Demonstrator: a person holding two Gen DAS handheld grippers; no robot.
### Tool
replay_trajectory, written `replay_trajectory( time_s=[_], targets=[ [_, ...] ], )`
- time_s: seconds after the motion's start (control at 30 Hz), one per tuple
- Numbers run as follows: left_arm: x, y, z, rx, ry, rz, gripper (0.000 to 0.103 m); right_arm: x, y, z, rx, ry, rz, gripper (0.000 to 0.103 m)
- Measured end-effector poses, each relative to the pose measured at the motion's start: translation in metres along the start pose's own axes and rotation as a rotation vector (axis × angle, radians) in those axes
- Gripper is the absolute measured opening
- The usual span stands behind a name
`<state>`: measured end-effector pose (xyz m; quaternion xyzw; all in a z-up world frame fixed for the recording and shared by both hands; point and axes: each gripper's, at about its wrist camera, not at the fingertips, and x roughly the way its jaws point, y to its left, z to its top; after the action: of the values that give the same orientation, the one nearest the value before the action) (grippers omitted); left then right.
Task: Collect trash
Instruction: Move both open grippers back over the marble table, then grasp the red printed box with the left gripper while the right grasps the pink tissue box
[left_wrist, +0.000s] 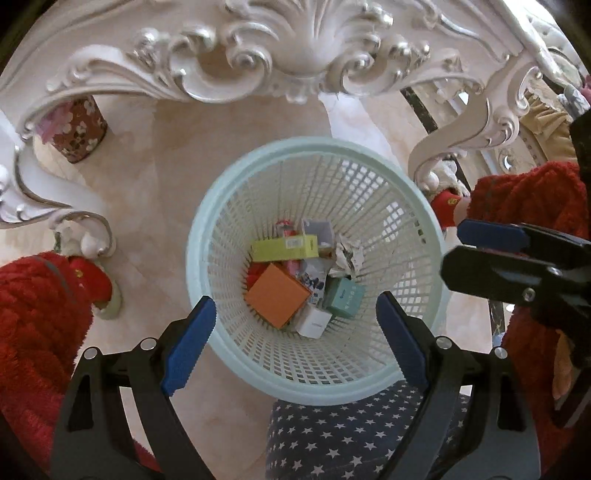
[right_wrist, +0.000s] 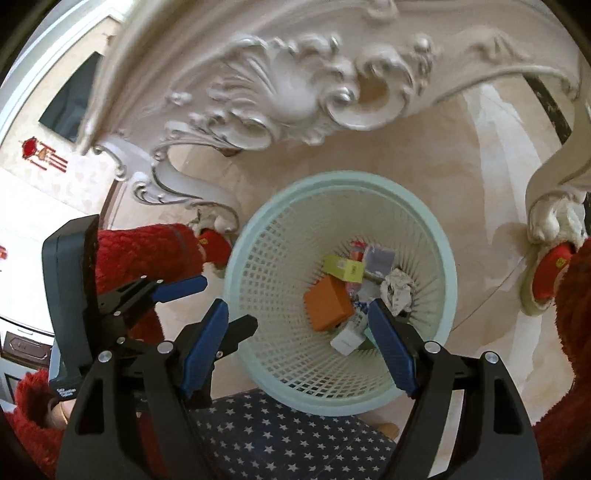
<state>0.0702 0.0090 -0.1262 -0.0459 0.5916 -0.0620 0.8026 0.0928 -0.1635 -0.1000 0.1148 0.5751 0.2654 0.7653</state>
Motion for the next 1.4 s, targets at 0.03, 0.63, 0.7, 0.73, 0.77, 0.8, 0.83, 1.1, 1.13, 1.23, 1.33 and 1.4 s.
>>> replay_trajectory(
  time_s=[0.03,0.63,0.7,0.73,0.77,0.8,0.83,1.1,1.13,1.23,1.33,1.4],
  targets=[
    [-0.012,-0.001,0.0,-0.001,-0.04,0.004,0.086,-0.015,0.005,-0.002,-0.02,-0.052,-0.018,0.074],
    [-0.192,0.039,0.261,0.029,-0.519,0.243,0.086,-0.204,0.01,0.212,0.04,-0.658,-0.318,0.089],
    [-0.181,0.055,0.308,-0.033,-0.512,0.222,0.086,-0.193,0.005,0.247,0.034,-0.634,-0.353,0.089],
    [-0.173,0.064,0.332,-0.072,-0.505,0.195,0.086,-0.185,0.002,0.266,0.023,-0.615,-0.38,0.089],
    [-0.166,0.069,0.35,-0.102,-0.501,0.18,0.086,-0.177,0.001,0.279,0.017,-0.597,-0.395,0.089],
    [-0.159,0.076,0.367,-0.135,-0.498,0.168,0.086,-0.168,-0.002,0.294,0.016,-0.578,-0.407,0.089],
    [-0.152,0.081,0.378,-0.151,-0.494,0.154,0.086,-0.16,-0.005,0.306,0.017,-0.563,-0.411,0.089],
    [-0.103,0.097,0.46,-0.145,-0.433,0.186,0.086,-0.128,-0.035,0.367,0.096,-0.494,-0.422,0.089],
    [-0.1,0.099,0.463,-0.146,-0.425,0.184,0.086,-0.125,-0.038,0.373,0.11,-0.486,-0.418,0.089],
    [-0.09,0.102,0.475,-0.137,-0.396,0.199,0.086,-0.115,-0.041,0.391,0.139,-0.474,-0.41,0.089],
    [-0.083,0.108,0.48,-0.13,-0.385,0.218,0.086,-0.105,-0.035,0.41,0.137,-0.467,-0.454,0.089],
    [-0.078,0.114,0.484,-0.137,-0.371,0.217,0.086,-0.098,-0.033,0.419,0.147,-0.458,-0.481,0.089]
  ],
)
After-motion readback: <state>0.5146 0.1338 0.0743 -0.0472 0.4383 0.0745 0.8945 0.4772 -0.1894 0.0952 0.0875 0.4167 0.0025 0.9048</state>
